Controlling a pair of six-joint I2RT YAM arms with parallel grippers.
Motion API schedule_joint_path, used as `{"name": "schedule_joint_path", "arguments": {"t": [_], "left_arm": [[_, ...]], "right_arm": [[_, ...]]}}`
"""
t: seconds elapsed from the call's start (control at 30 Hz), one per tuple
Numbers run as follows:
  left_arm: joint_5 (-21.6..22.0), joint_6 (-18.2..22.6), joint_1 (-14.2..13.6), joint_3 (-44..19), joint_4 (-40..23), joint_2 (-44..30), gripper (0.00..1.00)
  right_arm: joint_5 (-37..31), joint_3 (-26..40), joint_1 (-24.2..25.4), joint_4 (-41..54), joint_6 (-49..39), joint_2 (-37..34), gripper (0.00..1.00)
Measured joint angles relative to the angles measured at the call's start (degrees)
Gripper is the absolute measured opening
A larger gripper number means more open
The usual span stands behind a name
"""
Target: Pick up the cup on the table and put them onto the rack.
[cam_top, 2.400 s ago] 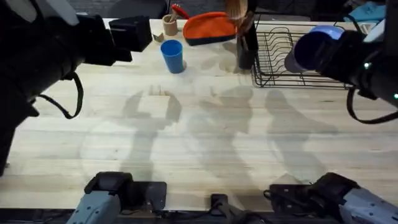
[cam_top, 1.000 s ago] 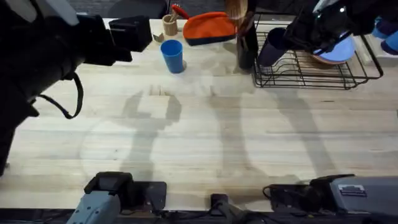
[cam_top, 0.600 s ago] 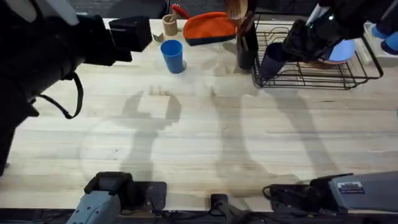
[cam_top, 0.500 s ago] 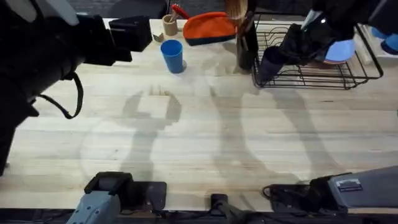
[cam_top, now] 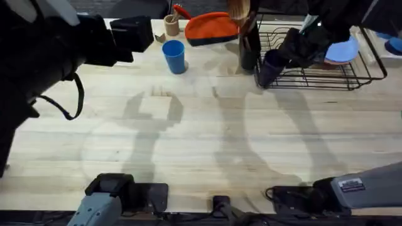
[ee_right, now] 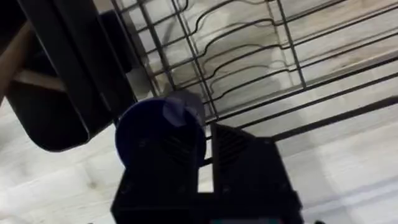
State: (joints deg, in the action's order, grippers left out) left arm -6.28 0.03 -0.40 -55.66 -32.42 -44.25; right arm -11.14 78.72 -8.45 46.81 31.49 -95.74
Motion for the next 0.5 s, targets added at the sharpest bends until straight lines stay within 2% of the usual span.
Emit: {"name": "schedule_joint_path", "arguments": {"t": [0.03, 0.2, 0.5], "left_arm": [[0.0, 0.0, 0.0, 0.0, 0.0, 0.0, 0.994], [0.0, 0.0, 0.0, 0.0, 0.0, 0.0, 0.993], [0.0, 0.0, 0.0, 0.0, 0.0, 0.0, 0.993]], "right_arm": [[0.0, 0.0, 0.0, 0.0, 0.0, 0.0, 0.186], [0.0, 0.0, 0.0, 0.0, 0.0, 0.0, 0.252], [0.0, 0.0, 0.0, -1.3, 0.0, 0.0, 0.259]]}}
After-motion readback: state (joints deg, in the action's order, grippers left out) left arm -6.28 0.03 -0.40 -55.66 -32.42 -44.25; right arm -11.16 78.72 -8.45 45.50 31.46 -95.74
